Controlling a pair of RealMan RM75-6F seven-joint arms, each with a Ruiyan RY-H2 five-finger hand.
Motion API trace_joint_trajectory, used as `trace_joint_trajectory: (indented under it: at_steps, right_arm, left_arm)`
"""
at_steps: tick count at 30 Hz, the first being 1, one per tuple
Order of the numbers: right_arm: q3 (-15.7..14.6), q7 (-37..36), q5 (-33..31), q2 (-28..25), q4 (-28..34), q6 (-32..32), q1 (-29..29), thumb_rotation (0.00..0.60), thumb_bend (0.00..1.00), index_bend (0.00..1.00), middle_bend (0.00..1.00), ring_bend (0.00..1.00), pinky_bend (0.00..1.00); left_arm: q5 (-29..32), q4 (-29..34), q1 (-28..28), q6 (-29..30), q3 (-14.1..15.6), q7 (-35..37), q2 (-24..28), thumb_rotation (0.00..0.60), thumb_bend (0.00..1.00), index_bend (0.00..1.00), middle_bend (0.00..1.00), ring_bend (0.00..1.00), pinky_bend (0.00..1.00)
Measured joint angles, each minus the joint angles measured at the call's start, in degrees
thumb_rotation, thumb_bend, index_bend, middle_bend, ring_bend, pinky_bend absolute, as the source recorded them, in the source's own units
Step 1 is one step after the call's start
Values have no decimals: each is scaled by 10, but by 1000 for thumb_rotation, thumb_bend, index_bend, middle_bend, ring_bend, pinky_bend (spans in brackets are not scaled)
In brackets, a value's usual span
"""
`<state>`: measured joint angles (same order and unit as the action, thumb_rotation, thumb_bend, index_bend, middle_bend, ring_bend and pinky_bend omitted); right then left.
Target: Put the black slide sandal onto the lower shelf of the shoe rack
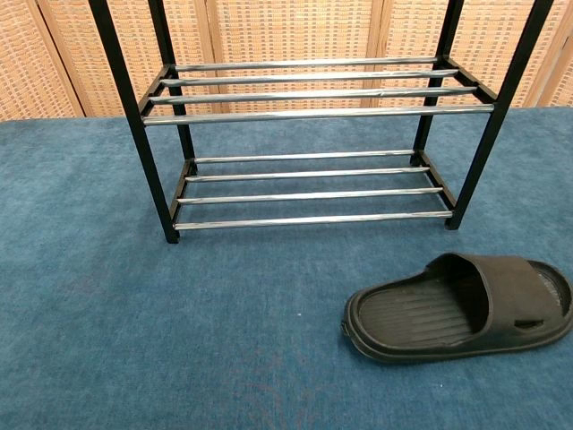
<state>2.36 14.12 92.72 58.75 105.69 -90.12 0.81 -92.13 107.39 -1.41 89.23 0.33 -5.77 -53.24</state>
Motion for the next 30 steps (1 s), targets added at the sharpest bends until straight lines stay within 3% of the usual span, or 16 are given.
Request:
trace_joint_trajectory:
  at_steps: [14,24,30]
  right_arm:
    - [-13,-32,26,0,-13,50,26,600,0,0,0,0,0]
    - [-20,-46,81,31,-28,221,139,600,0,0,0,0,0]
    - [4,39,21,67,5,305,187,600,0,0,0,0,0]
  left_arm:
    - [8,-1,-1,-1,-4,13,5,600,182,0,0,0,0]
    - [34,2,-12,-24,-12,8,5,600,182,0,0,0,0]
    - [57,4,-23,-47,-17,0,4,600,182,0,0,0,0]
